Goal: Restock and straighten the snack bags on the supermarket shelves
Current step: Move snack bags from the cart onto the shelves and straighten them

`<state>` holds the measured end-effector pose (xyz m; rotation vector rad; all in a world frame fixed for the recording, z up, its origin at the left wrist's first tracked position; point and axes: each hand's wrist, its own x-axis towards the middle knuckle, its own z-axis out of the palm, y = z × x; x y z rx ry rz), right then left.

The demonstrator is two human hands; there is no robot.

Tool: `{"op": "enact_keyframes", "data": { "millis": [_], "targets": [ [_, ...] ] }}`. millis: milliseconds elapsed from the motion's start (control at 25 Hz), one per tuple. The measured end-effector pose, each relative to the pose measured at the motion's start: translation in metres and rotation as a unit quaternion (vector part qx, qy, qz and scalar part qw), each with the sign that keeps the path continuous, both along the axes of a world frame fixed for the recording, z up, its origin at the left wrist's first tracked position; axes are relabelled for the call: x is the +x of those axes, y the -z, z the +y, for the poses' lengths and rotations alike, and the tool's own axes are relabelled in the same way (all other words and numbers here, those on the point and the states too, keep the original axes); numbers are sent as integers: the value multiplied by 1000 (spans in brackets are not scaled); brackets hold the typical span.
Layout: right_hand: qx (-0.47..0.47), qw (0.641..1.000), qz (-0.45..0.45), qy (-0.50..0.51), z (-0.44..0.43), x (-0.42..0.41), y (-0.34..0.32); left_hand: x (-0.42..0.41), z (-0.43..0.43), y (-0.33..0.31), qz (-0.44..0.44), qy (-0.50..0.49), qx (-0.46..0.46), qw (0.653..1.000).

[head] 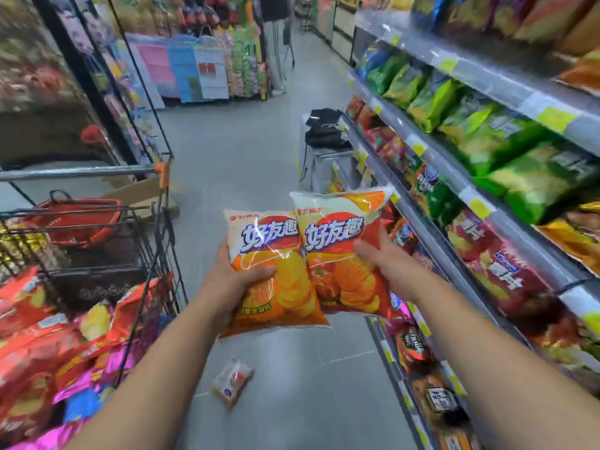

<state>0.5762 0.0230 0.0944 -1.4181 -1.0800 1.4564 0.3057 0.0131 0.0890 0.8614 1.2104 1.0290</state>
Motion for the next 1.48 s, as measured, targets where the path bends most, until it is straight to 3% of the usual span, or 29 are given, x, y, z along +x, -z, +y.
{"op": "enact_keyframes", "data": {
  "millis": [80,400,880,1240,1480],
  "targets": [
    [12,997,-81,3,-6,26,-8,32,14,-8,-2,28,13,1000],
    [88,973,-15,215,12,97,-53,108,99,-48,-36,165,56,984],
    [144,901,-58,404,71,131,-150,194,264,-134,-94,353,90,926],
    [129,845,-62,515,21,167,-211,280,280,-177,-126,467,121,867],
    [100,826,-79,549,-1,202,-235,329,282,-196,-133,498,126,848]
  ]
}}
